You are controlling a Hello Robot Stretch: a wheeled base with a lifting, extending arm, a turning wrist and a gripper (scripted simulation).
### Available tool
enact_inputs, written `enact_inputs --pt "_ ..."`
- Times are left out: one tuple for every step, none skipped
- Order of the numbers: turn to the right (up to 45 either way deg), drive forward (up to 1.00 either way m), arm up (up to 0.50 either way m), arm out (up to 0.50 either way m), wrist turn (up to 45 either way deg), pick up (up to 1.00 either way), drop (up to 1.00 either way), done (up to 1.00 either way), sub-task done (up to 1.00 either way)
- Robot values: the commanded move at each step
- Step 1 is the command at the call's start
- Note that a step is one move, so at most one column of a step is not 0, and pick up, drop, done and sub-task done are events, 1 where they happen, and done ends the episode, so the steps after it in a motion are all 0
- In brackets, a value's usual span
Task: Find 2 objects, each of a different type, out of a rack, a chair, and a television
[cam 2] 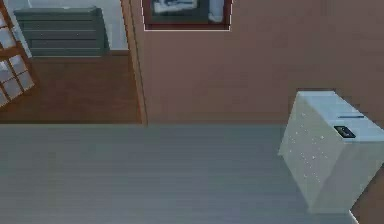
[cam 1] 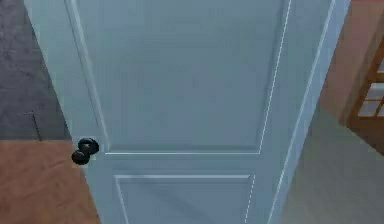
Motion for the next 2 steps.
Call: enact_inputs --pt "45.0 0.0 0.0 0.0 0.0 0.0 0.0 0.0 0.0" --pt "12.0 0.0 0.0 0.0 0.0 0.0 0.0 0.0 0.0"
